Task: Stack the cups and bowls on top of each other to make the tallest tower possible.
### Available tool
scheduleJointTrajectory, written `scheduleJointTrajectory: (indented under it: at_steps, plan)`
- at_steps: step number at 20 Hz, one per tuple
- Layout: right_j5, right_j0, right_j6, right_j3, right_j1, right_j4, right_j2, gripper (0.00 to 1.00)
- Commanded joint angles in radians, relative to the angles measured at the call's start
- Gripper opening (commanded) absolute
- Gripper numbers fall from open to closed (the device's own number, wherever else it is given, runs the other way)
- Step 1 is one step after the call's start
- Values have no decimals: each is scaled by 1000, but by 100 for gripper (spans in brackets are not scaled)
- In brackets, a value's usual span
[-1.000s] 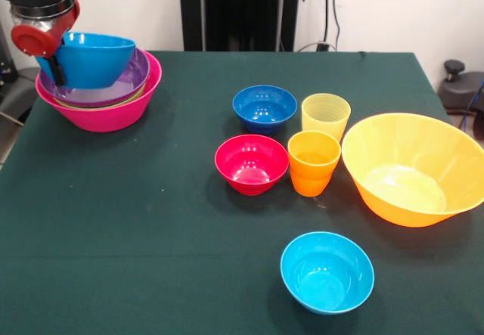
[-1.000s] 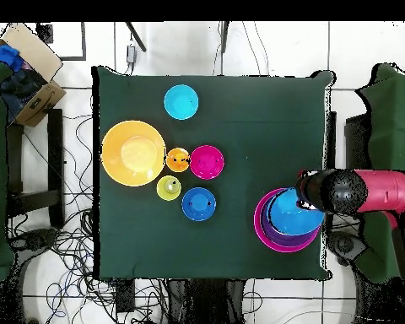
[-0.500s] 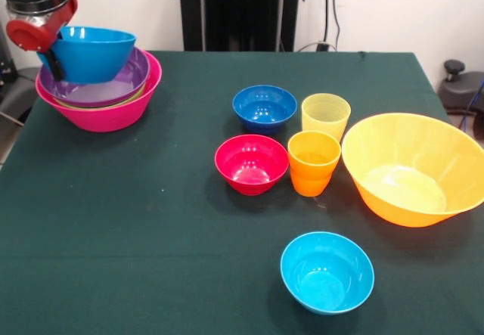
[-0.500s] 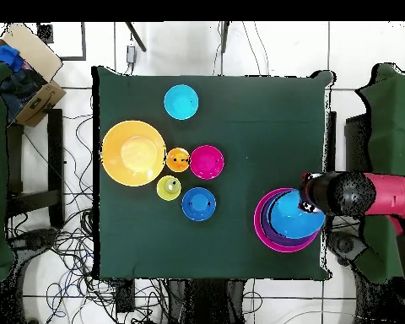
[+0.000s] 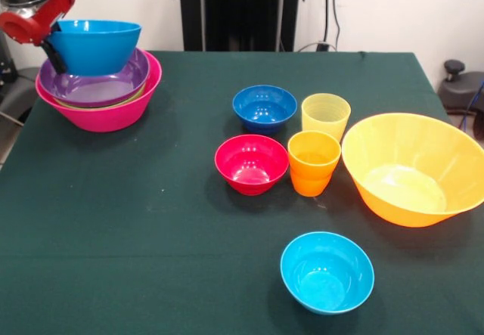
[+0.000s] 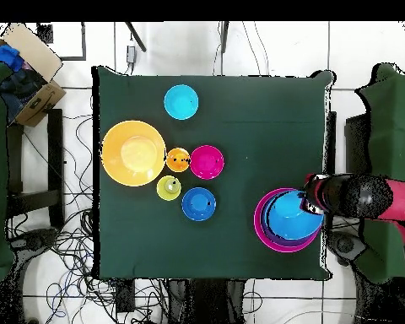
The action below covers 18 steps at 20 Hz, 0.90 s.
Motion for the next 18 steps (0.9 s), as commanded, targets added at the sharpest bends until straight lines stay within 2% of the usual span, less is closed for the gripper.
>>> scheduleJointTrajectory:
  at_steps: [1,13,14,18]
  plan:
    - [44,19,14,67,21,21,-46,0]
    - [26,10,4,59,37,28,-41,0]
    - [15,8,3,64,36,29,-39,100]
    - [25,33,21,54,22,10,-58,100]
